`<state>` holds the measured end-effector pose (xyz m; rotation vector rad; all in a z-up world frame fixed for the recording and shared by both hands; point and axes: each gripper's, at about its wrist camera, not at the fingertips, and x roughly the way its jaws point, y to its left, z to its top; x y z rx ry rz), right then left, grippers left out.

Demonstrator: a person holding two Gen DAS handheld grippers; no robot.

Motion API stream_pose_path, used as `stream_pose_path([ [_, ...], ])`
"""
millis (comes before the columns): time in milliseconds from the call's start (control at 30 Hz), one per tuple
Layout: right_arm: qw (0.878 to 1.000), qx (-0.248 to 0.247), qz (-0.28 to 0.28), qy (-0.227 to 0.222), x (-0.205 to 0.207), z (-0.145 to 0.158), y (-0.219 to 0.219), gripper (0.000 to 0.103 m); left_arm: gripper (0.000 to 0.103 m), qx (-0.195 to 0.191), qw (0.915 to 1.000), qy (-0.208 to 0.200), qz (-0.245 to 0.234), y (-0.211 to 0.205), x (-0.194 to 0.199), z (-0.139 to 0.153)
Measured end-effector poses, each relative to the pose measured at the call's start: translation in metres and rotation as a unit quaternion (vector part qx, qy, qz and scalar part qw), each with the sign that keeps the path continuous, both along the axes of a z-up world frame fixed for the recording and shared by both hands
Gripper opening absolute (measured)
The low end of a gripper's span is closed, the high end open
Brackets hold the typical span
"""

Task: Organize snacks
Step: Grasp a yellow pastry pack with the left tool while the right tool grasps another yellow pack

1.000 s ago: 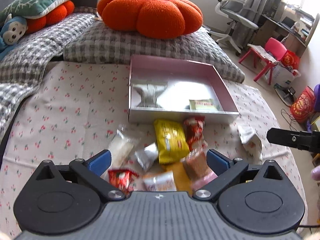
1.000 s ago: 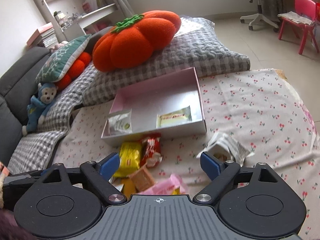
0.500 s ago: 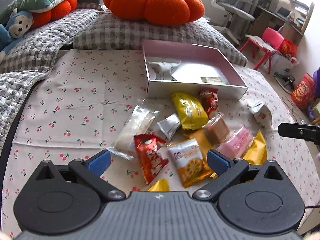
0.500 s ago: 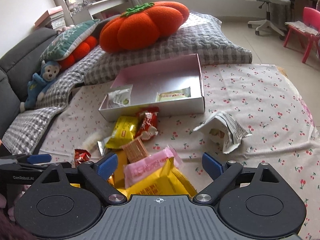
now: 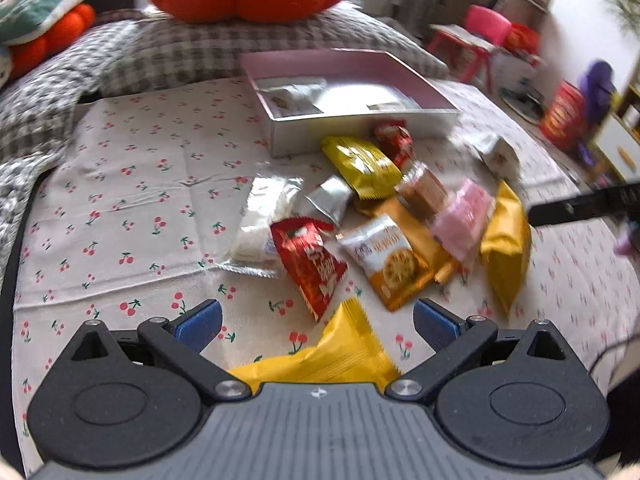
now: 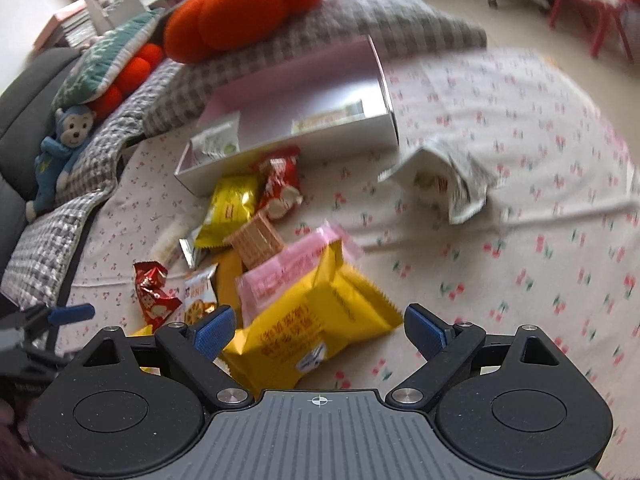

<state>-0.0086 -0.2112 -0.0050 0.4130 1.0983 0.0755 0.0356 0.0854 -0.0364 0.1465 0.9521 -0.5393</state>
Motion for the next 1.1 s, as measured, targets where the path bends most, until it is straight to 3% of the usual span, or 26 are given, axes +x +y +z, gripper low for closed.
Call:
stream_pose_path([
  [467,0.996,0.053,-0.037,0.065,0.005,-0.025,0.013,0.093,0.099,0.034,0.9907,0.036,-0.127,0.013,-0.014,-0.018],
  [700,0.997,0.029,-0.033,0.059,0.006,-0.028,0.019,0.093,0.079,0.054,0.9875,0.058,-0.136,0.008,-0.014,-0.026],
  [933,0.996,-0.052,-0.015,0.066,0.001,-0.028,0.019,0.093,0.072,0.063,0.9890,0.062,-0.119,0.001,-0.017,-0.030],
  [1100,0.995,-0.069,-0.020,0.065,-0.002,-0.029,0.010,0.092,0.060,0.058,0.9920,0.062,-0.093,-0.003,-0.018,-0.029],
])
